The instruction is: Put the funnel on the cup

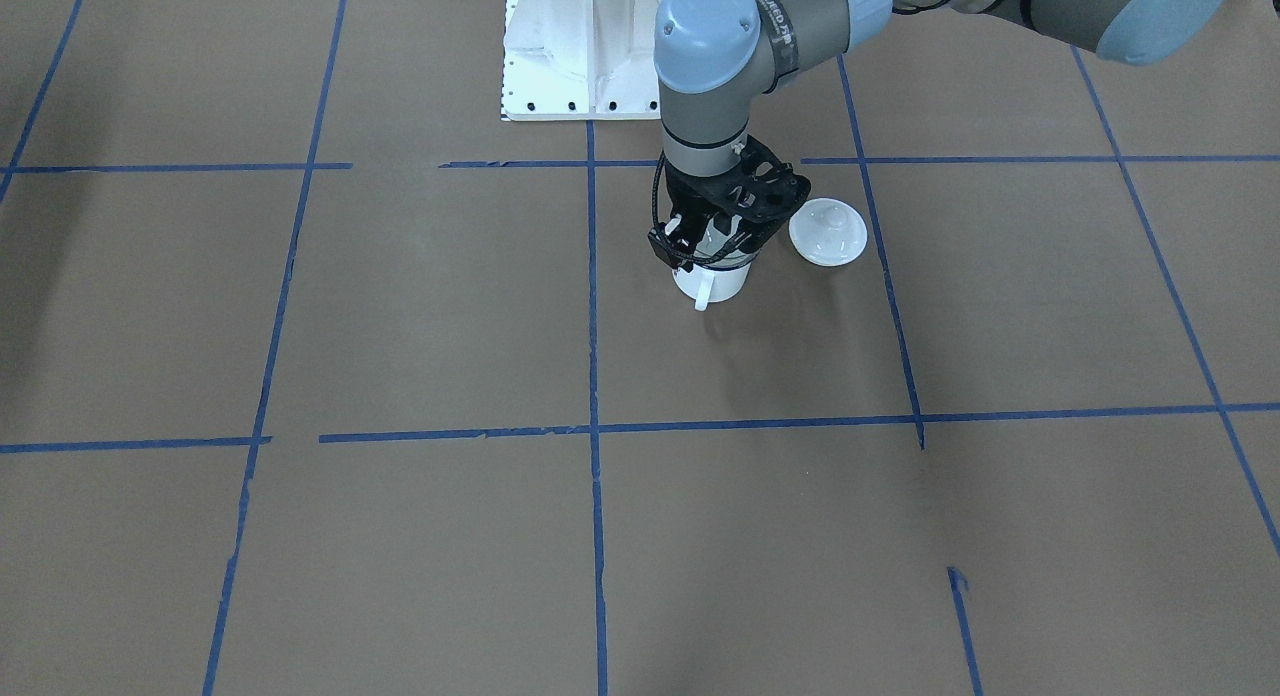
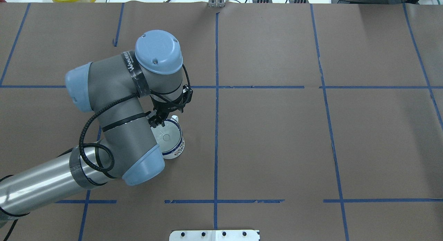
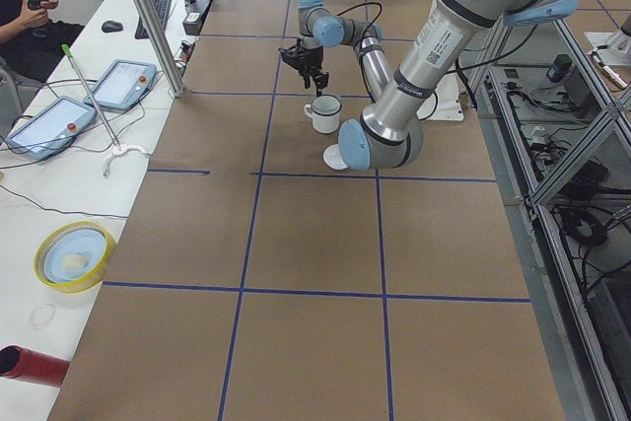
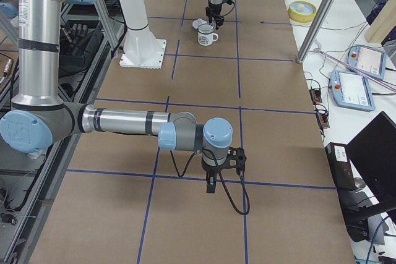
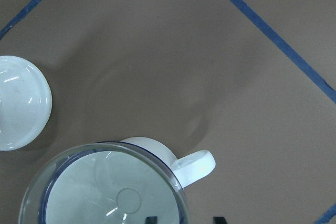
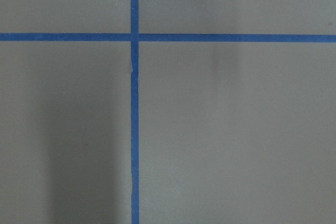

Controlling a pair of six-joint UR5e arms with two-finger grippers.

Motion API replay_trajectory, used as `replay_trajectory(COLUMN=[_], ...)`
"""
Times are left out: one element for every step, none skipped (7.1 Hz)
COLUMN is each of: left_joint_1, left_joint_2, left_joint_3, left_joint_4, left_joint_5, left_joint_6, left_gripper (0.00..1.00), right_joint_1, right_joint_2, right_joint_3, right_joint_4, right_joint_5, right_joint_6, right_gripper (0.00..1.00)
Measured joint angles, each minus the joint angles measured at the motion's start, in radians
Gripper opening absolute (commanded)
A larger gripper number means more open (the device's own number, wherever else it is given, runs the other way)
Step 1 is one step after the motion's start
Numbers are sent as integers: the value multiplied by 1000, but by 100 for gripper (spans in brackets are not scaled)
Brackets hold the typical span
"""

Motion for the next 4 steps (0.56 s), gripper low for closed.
replay_trajectory(left_joint_1=[-78, -165, -275, -382], left_joint_2=[45, 118, 209, 293], left_joint_3=[-50, -95, -117, -120], left_joint_4=[12, -4, -38, -73], left_joint_5=[-11, -41, -99, -153], left_joint_6=[143, 295, 481, 661], left_gripper=[100, 100, 100, 100], right_joint_1=[0, 0, 0, 0], right_joint_2=[0, 0, 0, 0], right_joint_3=[-1, -1, -1, -1], right_joint_4=[0, 0, 0, 0], right_joint_5=[0, 0, 0, 0], right_joint_6=[0, 0, 0, 0], right_gripper=[100, 100, 100, 100])
